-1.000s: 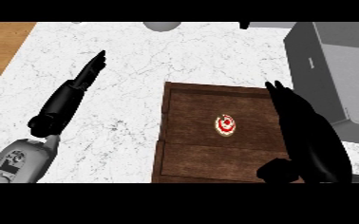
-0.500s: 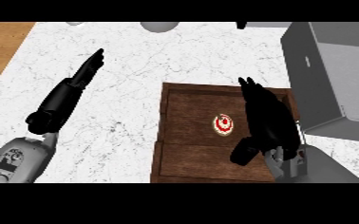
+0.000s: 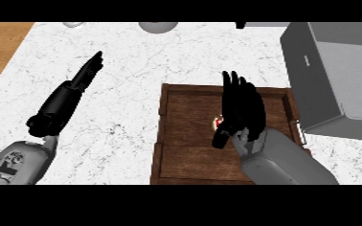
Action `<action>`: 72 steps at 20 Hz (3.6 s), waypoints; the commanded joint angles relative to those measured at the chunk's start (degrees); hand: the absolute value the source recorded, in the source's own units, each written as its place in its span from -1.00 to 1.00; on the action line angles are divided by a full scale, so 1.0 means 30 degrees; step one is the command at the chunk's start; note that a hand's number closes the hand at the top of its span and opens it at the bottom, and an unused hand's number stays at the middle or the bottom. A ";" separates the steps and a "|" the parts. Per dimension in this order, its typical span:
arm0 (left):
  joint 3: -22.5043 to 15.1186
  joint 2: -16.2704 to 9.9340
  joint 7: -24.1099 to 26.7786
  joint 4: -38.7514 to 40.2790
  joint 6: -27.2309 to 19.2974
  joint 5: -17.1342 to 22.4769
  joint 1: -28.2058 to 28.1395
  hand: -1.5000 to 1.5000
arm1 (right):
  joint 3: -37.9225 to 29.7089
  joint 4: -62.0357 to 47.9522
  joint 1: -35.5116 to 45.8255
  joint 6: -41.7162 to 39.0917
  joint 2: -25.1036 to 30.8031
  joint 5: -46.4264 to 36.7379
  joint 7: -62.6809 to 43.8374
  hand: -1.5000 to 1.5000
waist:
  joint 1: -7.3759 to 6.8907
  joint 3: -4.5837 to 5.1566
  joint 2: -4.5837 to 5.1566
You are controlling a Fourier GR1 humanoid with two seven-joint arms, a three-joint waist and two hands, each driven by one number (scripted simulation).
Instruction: Pick the cupcake from the tray and place it in the cardboard box
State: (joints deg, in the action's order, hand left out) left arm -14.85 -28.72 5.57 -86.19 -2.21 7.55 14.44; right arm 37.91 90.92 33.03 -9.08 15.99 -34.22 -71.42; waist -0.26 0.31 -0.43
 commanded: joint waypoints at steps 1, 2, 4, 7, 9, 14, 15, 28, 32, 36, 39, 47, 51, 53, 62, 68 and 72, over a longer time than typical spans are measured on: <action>-0.0146 0.0463 0.0109 0.0256 -0.0280 -0.0341 -0.0209 0.00 | -0.0091 -0.1121 0.0484 -0.2185 -0.1698 -0.0941 -0.4601 -1.00 | 0.0229 -0.0036 0.0009; -0.0294 0.0361 -0.0546 -0.0161 -0.0145 -0.0329 -0.0034 0.00 | -0.0609 -0.1833 0.1062 -0.2320 -0.2358 -0.1143 -0.4600 -1.00 | 0.0124 -0.0041 -0.0009; 0.0179 -0.0200 -0.0546 -0.0431 0.0051 -0.0226 -0.0133 0.00 | -0.0754 -0.2379 0.0764 -0.2651 -0.2588 -0.1577 -0.4598 -1.00 | 0.0110 -0.0041 -0.0059; 0.0366 0.0066 0.0588 0.0554 -0.0085 -0.0588 -0.0439 0.00 | -0.0968 -0.2118 0.0451 -0.3041 -0.2899 -0.2240 -0.4597 -1.00 | 0.0336 -0.0044 0.0025; 0.0572 -0.0210 -0.0477 -0.0679 0.0492 0.0173 -0.0349 0.00 | -0.1650 -0.1880 0.0405 -0.3512 -0.2769 -0.2400 -0.4597 -1.00 | 0.0251 -0.0067 -0.0064; 0.0717 0.0161 0.0155 0.0334 0.0452 -0.0512 0.0004 0.00 | -0.2062 -0.2463 0.0226 -0.3351 -0.3870 -0.3002 -0.4127 -1.00 | 0.0205 -0.0084 0.0077; 0.0822 0.0268 -0.0476 -0.0385 0.0270 -0.0222 -0.0173 0.00 | -0.1459 -0.1932 -0.0707 -0.2942 -0.4557 -0.3677 -0.4591 -1.00 | 0.0224 -0.0086 0.0005; 0.0665 0.0479 -0.0239 -0.1527 0.0628 -0.0928 -0.1605 0.00 | -0.2968 -0.3792 -0.2341 -0.3098 -0.4945 -0.5966 -0.2679 -1.00 | -0.0042 -0.0097 0.0055; 0.0932 0.1108 0.0012 -0.0544 0.0677 -0.1196 -0.0614 0.00 | -0.3343 -0.3802 -0.2394 -0.2853 -0.5298 -0.5880 -0.2348 -1.00 | 0.0054 -0.0095 0.0118; 0.0927 0.1592 -0.0287 -0.1111 0.0947 -0.1554 -0.1146 0.00 | -0.3048 -0.3671 -0.3405 -0.3310 -0.5306 -0.6765 0.0018 1.00 | 0.0050 -0.0099 0.0119; 0.1649 0.1360 -0.0513 0.0083 0.1658 -0.1634 0.0187 0.00 | -0.1999 -0.3664 -0.3132 -0.2924 -0.5306 -0.8098 0.0645 1.00 | 0.0080 -0.0099 0.0131; 0.2503 0.1753 -0.0985 -0.1387 0.2199 -0.2053 -0.0681 0.00 | -0.3507 -0.4539 -0.2296 -0.2208 -0.4623 -1.0801 0.3789 1.00 | 0.0043 -0.0104 0.0122; 0.2260 0.1635 -0.0010 -0.0150 0.2357 -0.1979 -0.0630 0.00 | 0.0438 -0.1935 -0.3537 -0.2001 -0.2846 -0.8347 1.2824 1.00 | 0.0048 -0.0160 0.0070; 0.2095 0.1939 -0.0264 -0.0331 0.2275 -0.1885 -0.0340 0.00 | 0.2714 -0.0898 -0.3698 -0.2530 -0.3151 -0.7482 1.5684 1.00 | -0.0440 -0.0237 0.0020; 0.2678 0.1750 -0.0258 -0.0275 0.1800 -0.1977 -0.0915 0.00 | 0.3455 0.7945 -0.4590 -0.0304 0.4321 -0.5519 2.5469 1.00 | 0.0904 -0.0225 -0.0200; 0.3486 0.1061 -0.0236 -0.0450 0.2390 -0.1372 -0.0917 0.00 | -0.3497 1.1264 -0.7957 0.2049 0.8426 -0.0479 2.8241 1.00 | 0.1389 -0.0227 0.0065; 0.2969 0.1423 -0.0310 -0.1199 0.2049 -0.1830 -0.1265 0.00 | -0.8889 0.9636 -0.8813 0.1541 0.8812 0.4651 2.8238 1.00 | 0.0883 -0.0198 0.0149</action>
State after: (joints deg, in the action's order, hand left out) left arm -5.92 -24.05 4.39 -87.98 3.63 2.13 11.46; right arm 24.27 121.12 9.49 -5.02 39.34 -31.57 11.44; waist 3.15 -0.32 -0.20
